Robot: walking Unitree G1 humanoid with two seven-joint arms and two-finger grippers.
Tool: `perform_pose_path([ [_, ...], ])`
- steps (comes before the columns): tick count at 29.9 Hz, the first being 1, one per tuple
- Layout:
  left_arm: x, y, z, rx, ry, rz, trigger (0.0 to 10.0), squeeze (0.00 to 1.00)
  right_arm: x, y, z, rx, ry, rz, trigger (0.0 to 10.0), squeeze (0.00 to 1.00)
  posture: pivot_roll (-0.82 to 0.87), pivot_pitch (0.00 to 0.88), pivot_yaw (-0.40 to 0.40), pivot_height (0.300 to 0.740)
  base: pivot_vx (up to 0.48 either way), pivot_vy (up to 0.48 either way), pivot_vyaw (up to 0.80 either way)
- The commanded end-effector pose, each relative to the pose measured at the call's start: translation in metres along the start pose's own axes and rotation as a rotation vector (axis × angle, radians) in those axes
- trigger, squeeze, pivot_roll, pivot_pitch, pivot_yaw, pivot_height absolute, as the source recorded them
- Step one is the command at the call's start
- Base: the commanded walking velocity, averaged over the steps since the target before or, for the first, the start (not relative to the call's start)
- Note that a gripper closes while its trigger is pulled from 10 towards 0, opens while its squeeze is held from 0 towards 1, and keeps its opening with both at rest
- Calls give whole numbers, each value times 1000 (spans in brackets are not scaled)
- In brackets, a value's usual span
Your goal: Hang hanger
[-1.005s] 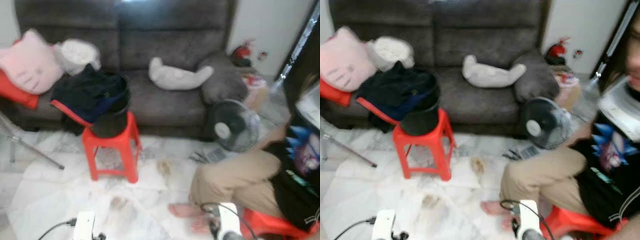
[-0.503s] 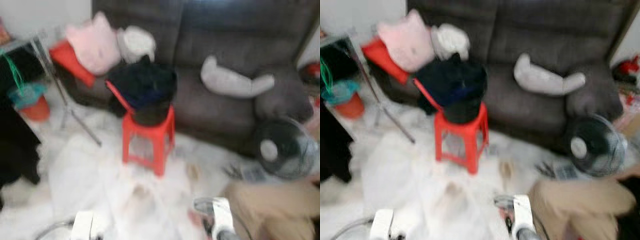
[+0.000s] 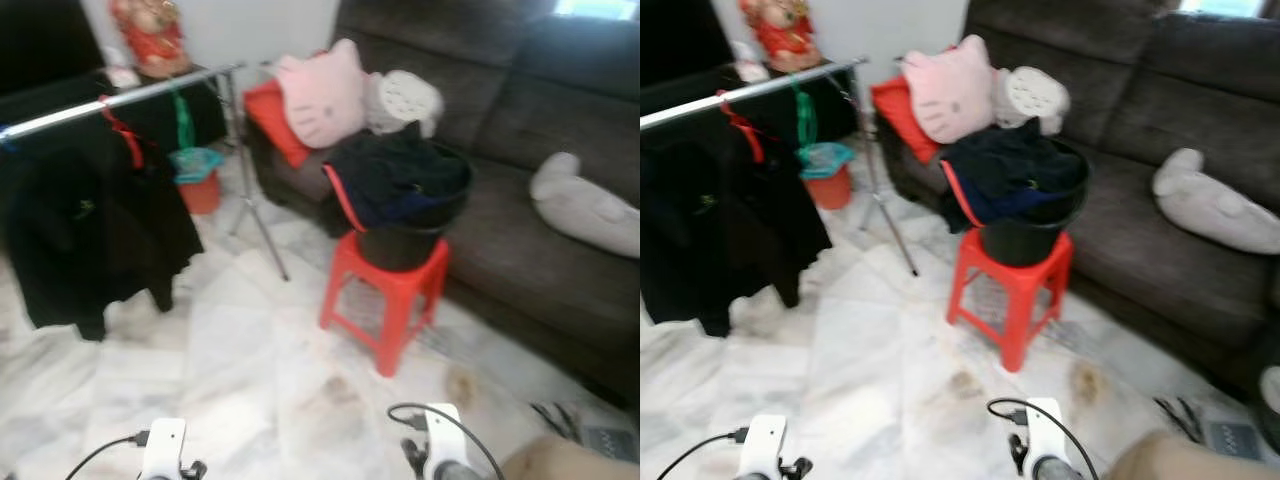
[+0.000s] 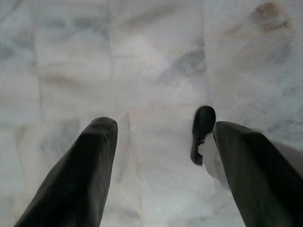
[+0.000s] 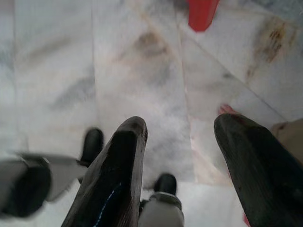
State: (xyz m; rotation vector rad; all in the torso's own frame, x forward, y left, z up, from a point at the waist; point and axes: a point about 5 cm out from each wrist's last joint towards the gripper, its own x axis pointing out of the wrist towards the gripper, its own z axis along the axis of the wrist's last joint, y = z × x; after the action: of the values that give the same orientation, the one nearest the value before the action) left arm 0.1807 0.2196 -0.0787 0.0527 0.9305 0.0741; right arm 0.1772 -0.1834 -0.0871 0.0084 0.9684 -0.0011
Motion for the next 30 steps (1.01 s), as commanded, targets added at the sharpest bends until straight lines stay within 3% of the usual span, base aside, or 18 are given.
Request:
perform_pose_path([
  [1, -1, 6, 0, -5, -1, 17, 10000, 0, 1, 4, 5, -7, -9, 11, 10000, 0, 58, 0, -19, 740, 0, 0, 800],
  [30, 0, 3, -2, -8, 13, 12, 10000, 0, 1, 5, 3, -13, -11, 18, 10000, 0, 58, 0, -21, 740, 0, 0, 800],
])
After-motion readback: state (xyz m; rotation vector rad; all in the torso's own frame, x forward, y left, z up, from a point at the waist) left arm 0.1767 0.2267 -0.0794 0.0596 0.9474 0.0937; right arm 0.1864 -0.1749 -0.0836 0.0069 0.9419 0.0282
